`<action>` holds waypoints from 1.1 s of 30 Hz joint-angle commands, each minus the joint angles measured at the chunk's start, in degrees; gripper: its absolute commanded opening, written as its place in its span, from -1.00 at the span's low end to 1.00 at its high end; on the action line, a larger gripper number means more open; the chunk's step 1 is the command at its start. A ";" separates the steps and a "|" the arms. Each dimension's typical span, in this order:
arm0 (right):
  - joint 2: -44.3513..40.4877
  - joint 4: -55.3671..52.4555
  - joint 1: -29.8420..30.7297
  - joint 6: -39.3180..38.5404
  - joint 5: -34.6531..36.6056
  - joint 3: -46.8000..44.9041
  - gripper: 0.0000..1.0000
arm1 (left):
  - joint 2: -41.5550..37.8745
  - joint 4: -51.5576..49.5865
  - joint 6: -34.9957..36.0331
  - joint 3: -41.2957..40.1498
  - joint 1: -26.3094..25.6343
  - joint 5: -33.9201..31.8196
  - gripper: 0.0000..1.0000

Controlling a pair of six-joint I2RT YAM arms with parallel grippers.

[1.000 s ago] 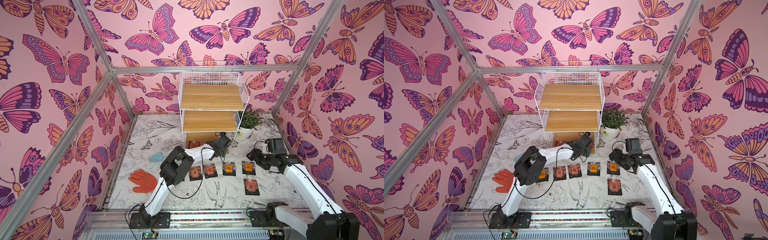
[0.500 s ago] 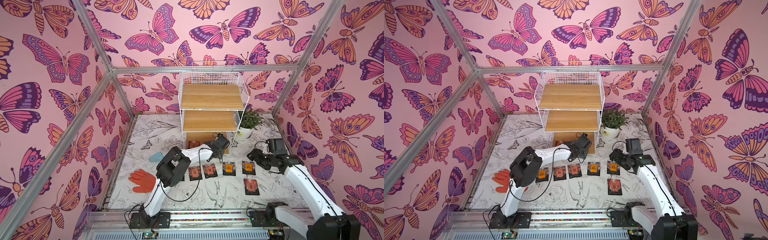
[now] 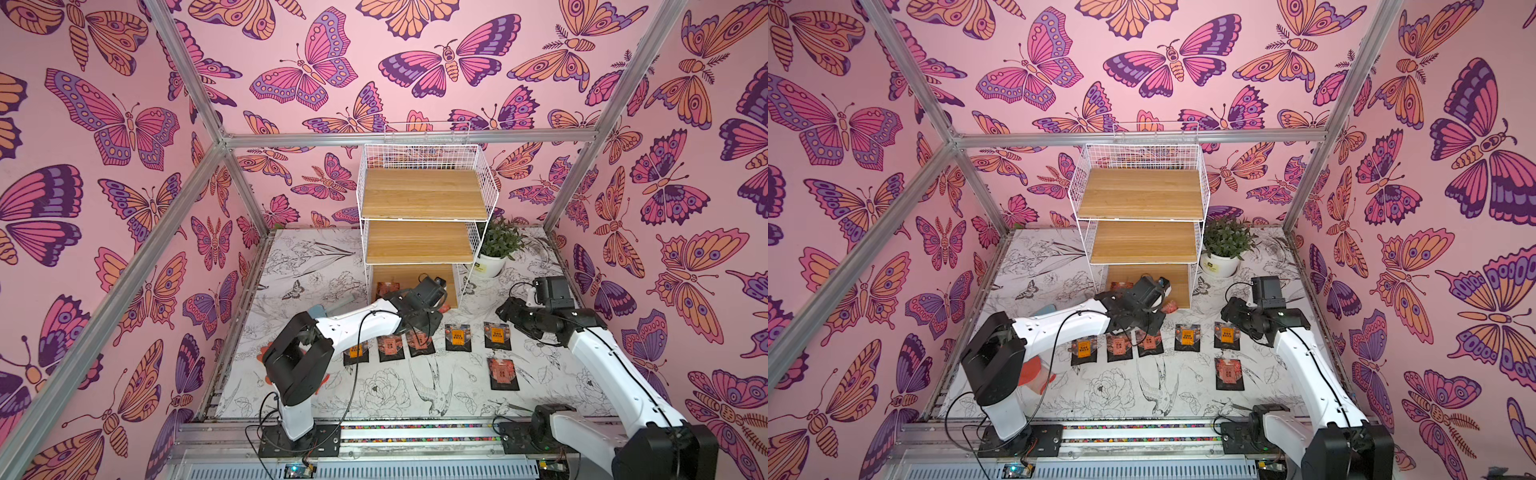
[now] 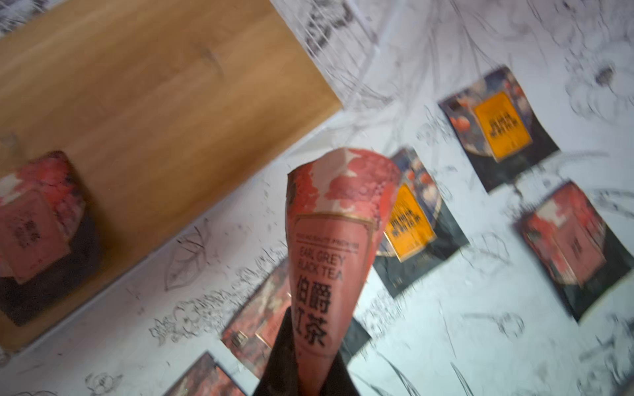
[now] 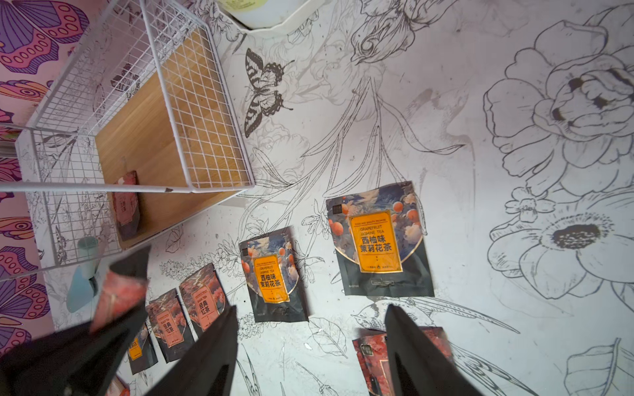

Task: Remove the tea bags from the shelf
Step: Place the tea bag at the center of the board.

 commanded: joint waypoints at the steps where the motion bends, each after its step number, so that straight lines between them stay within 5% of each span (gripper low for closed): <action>1: 0.19 0.11 -0.32 -0.68 1.41 0.79 0.43 | -2.12 -3.24 6.83 -3.95 -3.79 5.48 -1.00; 12: -0.92 -0.66 -0.39 -0.26 2.04 0.65 0.42 | 5.47 -11.46 12.96 2.10 -14.92 13.34 -1.00; 20: -3.17 -1.66 -0.39 -0.79 3.14 0.57 0.43 | 10.17 -12.98 13.38 5.29 -15.42 10.64 -1.00; 24: -2.62 -2.24 -0.39 -1.34 2.50 1.07 0.43 | 11.79 -14.23 13.42 7.45 -15.43 10.00 -0.69; 28: -2.77 -2.46 -0.48 -1.56 2.54 0.96 0.43 | 12.59 -15.26 13.78 8.54 -15.43 8.15 -0.10; 33: -2.42 -3.38 -0.43 -1.95 2.21 2.42 0.43 | 12.45 -15.93 14.32 8.64 -15.43 7.52 0.21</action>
